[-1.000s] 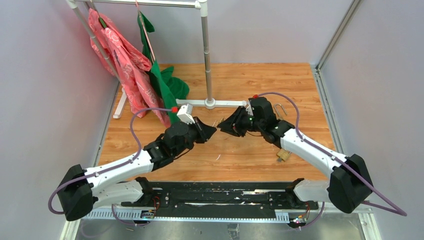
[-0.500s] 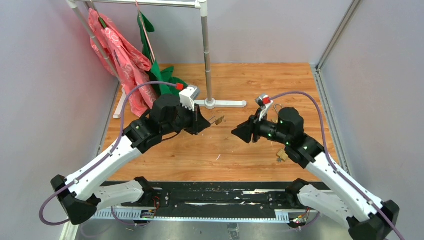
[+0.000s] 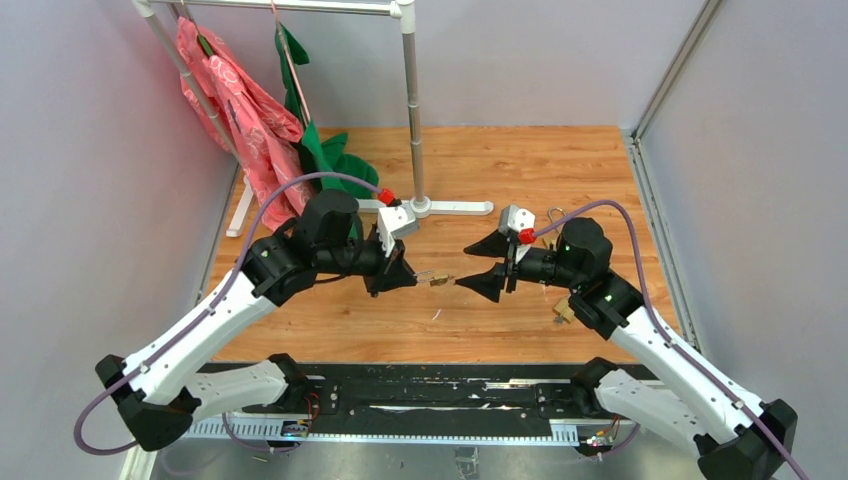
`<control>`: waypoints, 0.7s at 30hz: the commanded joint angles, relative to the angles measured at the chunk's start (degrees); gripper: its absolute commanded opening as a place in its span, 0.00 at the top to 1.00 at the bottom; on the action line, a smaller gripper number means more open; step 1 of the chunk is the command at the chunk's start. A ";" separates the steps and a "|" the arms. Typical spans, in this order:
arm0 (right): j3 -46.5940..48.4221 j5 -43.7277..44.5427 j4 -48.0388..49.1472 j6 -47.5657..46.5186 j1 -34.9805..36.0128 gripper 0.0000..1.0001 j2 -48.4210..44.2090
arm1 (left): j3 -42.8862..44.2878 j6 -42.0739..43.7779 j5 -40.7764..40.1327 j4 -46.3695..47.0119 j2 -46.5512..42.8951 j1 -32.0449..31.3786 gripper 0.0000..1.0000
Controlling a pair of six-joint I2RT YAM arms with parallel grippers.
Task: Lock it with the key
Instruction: Pick up the lock from the center of the board.
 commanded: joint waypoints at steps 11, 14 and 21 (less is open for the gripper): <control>3.93 -16.16 4.92 -0.13 4.76 0.29 5.00 | 0.70 8.66 9.57 0.66 -6.67 0.39 1.00; 5.10 -14.13 4.05 -1.59 6.64 0.31 6.96 | 0.87 8.67 10.35 0.69 -6.54 0.39 1.00; 6.05 -13.37 2.85 -2.67 8.28 0.47 9.29 | 0.82 8.58 10.47 0.86 -7.16 0.39 1.00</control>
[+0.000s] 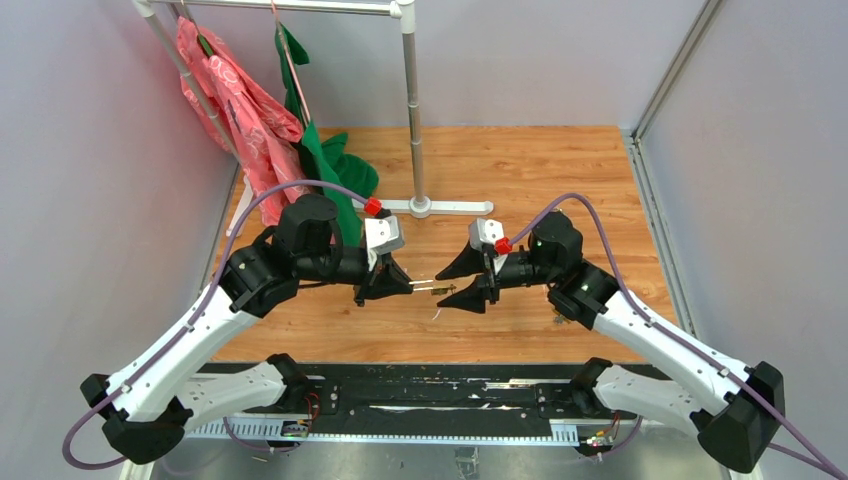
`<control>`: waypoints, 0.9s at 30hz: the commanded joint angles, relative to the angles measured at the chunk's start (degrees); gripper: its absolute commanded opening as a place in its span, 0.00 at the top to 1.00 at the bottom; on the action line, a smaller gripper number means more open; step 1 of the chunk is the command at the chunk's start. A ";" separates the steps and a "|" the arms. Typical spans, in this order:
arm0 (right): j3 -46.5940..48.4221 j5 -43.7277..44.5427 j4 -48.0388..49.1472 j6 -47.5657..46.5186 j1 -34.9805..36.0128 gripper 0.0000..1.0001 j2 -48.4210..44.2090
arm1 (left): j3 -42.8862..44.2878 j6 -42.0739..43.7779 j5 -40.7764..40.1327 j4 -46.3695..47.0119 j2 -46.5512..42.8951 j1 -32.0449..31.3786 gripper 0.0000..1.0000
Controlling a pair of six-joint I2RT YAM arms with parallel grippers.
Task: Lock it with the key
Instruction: Pick up the lock from the center of the board.
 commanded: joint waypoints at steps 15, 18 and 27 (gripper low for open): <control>2.32 4.13 -0.40 -1.81 2.29 1.00 1.05 | 0.44 -1.78 -1.84 1.73 -1.89 0.30 0.86; 1.67 15.11 -1.23 0.44 2.40 1.00 -0.67 | 0.63 -5.57 -9.45 2.45 -2.43 0.30 0.33; 8.70 27.82 -17.83 16.55 1.92 1.00 0.22 | -1.41 -10.48 -19.63 10.24 -8.98 0.30 0.24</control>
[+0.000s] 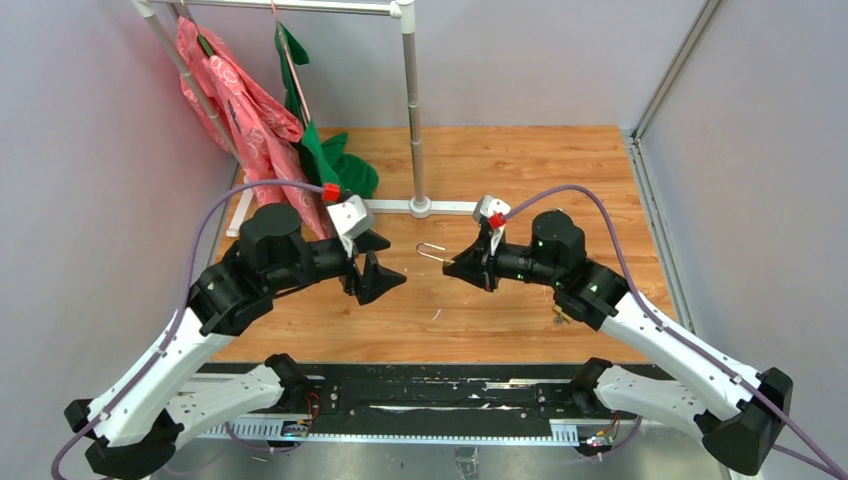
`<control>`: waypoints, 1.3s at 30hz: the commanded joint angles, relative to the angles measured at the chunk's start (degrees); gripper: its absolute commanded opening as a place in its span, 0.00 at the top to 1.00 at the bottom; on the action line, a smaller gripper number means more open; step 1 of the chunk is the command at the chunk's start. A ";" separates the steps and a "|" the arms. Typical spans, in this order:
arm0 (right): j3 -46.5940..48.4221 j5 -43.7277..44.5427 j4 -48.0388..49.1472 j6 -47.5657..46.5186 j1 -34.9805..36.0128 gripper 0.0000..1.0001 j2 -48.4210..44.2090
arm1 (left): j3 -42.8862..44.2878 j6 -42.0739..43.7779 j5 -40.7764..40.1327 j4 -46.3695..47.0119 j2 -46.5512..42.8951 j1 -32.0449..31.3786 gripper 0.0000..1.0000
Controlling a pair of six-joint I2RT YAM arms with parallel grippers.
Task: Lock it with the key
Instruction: Pick up the lock from the center of the board, then lock the lock.
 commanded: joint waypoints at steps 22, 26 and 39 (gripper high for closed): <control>-7.81 1.08 21.57 31.31 0.25 1.00 -10.29 | -9.51 1.85 -12.40 20.29 -10.33 -10.67 0.18; -10.07 -2.76 30.82 34.54 0.18 1.00 -10.14 | -9.92 -9.95 -8.90 22.79 -12.97 -6.04 0.12; -2.56 -18.89 25.90 33.62 -0.10 1.00 -6.07 | -2.32 -14.26 10.90 19.74 -4.38 0.68 0.23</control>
